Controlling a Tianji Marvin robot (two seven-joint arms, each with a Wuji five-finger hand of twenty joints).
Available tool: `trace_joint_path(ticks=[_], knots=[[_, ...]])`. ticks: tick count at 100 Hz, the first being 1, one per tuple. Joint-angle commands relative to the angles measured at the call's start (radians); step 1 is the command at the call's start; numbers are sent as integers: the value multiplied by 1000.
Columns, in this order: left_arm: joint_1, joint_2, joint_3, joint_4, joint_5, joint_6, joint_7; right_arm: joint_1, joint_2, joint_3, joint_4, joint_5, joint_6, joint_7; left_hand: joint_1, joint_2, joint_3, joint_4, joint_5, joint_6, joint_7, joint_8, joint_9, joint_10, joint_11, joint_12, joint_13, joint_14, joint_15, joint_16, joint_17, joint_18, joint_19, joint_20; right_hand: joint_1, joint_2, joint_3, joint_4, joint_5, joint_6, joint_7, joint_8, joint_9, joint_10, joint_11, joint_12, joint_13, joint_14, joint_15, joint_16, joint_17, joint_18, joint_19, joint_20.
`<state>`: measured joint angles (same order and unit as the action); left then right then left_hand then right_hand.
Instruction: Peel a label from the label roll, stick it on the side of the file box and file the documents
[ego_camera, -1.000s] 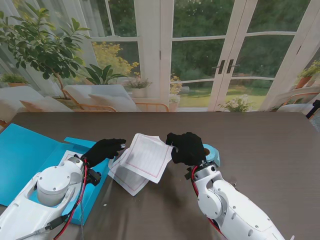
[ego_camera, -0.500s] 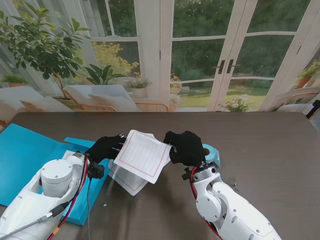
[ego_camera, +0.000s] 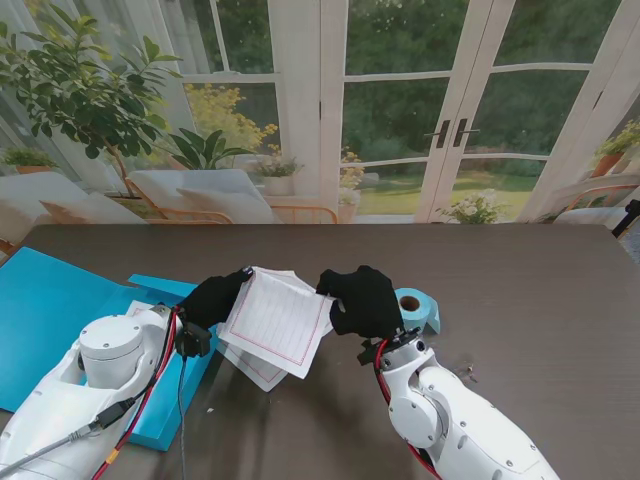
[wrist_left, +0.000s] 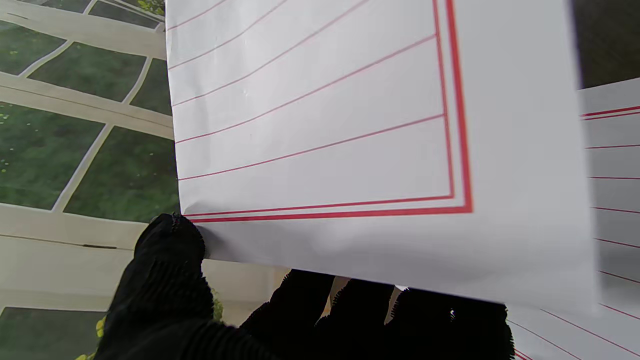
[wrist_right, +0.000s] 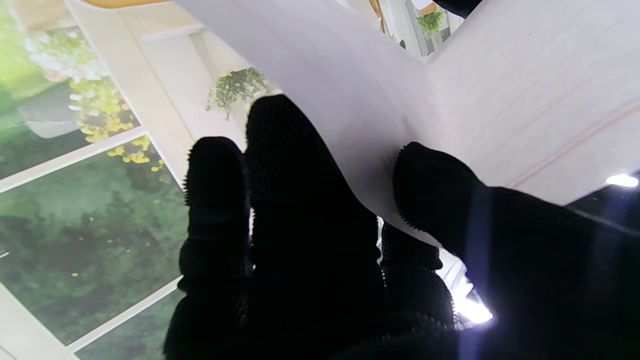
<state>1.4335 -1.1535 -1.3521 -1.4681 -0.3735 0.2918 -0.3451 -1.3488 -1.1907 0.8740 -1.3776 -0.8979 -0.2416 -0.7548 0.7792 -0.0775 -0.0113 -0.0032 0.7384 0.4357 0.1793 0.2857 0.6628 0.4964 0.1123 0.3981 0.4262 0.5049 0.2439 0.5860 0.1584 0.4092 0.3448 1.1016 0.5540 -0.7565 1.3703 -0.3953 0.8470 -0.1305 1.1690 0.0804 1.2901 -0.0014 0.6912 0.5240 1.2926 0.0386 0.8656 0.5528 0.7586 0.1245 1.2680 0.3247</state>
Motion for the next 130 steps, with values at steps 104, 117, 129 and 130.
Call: trace_joint_path(ticks=[104, 117, 129, 130], knots=[[-2, 5, 17, -16, -25, 11, -59, 7, 10, -14, 46, -22, -93, 12, 68, 5, -4, -7, 146, 9, 145, 188, 109, 1, 36, 77, 65, 31, 71, 34, 54, 31, 23, 29, 28, -4, 93, -10, 18, -81, 78, 16, 22, -16, 14, 20, 24, -37, 7, 3, 100, -46, 24, 7], [1, 9, 13, -20, -29, 9, -77, 8, 12, -13, 50, -24, -100, 15, 95, -26, 1, -4, 139, 6, 211, 256, 134, -11, 50, 111, 78, 27, 110, 62, 62, 31, 34, 49, 28, -5, 93, -10, 18, -82, 79, 16, 20, -17, 14, 20, 24, -37, 5, 3, 99, -47, 24, 8], [3, 15, 13, -20, -12, -13, -91, 8, 12, -13, 54, -23, -105, 17, 136, -55, 7, 0, 92, -6, 308, 321, 165, -38, 76, 170, 92, 11, 174, 106, 77, 24, 58, 85, 28, -4, 93, -10, 18, -83, 79, 17, 20, -18, 15, 20, 24, -37, 4, 2, 98, -48, 24, 8], [3, 15, 14, -20, -11, -15, -91, 8, 12, -13, 54, -23, -105, 17, 141, -57, 8, 1, 88, -6, 323, 326, 170, -39, 80, 179, 94, 11, 184, 113, 78, 24, 62, 91, 28, -4, 93, -10, 18, -83, 79, 17, 20, -18, 15, 20, 24, -37, 4, 2, 98, -48, 23, 8]])
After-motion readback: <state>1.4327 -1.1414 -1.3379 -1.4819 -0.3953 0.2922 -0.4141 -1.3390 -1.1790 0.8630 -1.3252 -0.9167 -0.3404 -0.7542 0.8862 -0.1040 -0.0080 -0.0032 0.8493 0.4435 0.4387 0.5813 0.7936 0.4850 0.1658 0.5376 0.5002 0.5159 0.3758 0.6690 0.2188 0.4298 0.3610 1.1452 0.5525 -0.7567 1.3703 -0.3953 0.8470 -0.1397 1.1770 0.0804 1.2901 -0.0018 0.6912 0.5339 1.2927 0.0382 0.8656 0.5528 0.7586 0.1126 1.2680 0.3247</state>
